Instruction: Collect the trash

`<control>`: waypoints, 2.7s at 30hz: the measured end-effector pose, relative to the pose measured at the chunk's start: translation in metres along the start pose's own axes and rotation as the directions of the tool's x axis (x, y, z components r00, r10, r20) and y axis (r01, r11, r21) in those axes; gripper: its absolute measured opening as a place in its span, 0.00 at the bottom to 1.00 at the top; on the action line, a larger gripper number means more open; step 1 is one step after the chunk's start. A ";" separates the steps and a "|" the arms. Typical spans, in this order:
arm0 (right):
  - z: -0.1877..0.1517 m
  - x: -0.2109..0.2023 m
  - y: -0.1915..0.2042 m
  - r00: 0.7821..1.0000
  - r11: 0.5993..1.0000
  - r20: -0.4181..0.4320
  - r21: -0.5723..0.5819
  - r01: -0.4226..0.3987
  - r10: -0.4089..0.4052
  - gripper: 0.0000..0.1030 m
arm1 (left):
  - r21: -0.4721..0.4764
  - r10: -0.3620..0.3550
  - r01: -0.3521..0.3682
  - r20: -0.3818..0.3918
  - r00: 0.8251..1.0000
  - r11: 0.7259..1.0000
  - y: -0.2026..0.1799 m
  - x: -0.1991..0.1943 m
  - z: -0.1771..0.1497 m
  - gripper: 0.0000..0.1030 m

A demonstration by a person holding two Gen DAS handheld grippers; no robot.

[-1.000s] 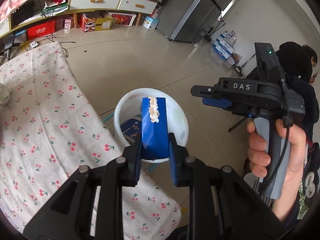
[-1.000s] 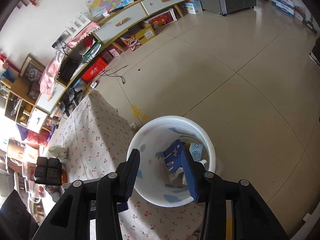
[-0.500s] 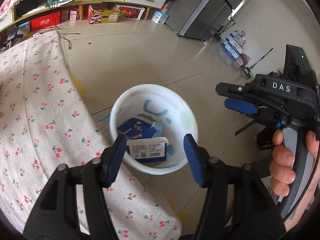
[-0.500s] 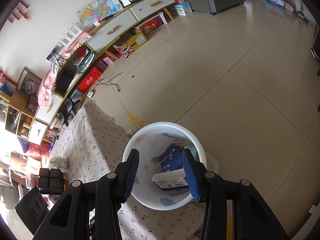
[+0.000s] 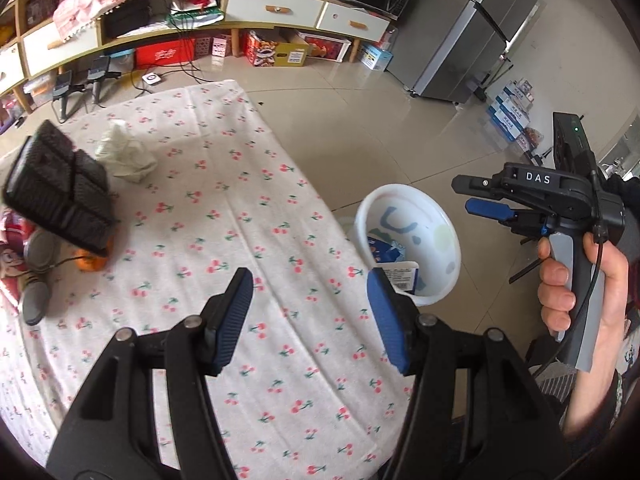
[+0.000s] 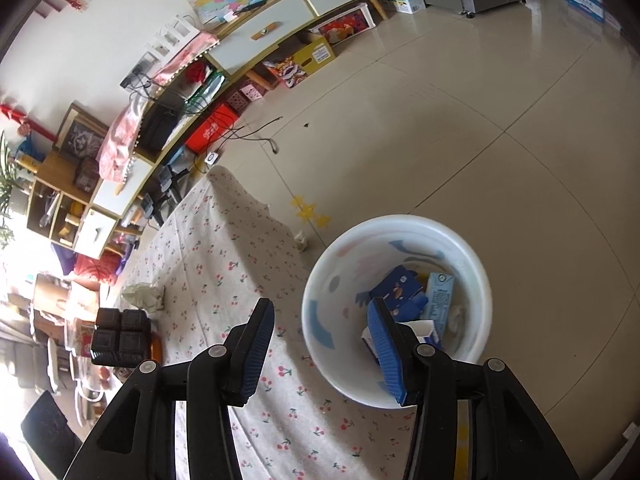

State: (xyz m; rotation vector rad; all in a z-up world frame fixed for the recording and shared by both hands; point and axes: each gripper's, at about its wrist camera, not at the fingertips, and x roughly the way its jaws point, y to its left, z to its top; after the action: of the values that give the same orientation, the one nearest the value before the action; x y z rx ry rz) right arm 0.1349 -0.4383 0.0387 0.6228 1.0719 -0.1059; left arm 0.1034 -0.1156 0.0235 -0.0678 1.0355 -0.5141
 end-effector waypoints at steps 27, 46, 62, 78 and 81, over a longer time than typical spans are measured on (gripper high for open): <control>-0.040 0.087 0.196 0.955 0.932 -0.192 -0.244 -0.268 0.224 0.53 | 0.039 0.275 -0.274 -0.018 0.961 0.961 0.144 0.004 0.005 0.58; -0.052 0.160 0.280 0.990 0.824 -0.105 -0.549 -0.140 0.098 0.53 | -0.047 0.182 -0.186 -0.069 0.981 0.982 0.162 0.015 0.008 0.05; -0.042 0.170 0.290 0.986 0.806 -0.113 -0.568 -0.167 0.125 0.07 | -0.139 0.077 -0.072 0.031 0.997 0.988 0.157 -0.058 -0.002 0.04; -0.006 0.061 0.233 0.989 0.867 0.108 -0.498 -0.033 0.099 0.05 | -0.117 -0.043 0.065 0.180 0.983 0.991 0.137 -0.093 0.002 0.04; 0.000 0.044 0.211 0.987 0.886 0.118 -0.462 -0.041 0.107 0.05 | -0.107 -0.066 0.086 0.185 0.981 0.991 0.127 -0.091 0.003 0.04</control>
State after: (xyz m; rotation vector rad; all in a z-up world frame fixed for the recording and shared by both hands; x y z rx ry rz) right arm 0.2357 -0.2550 0.0912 0.2208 0.8915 0.1679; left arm 0.1169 0.0359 0.0613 -0.2523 0.8861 -0.5080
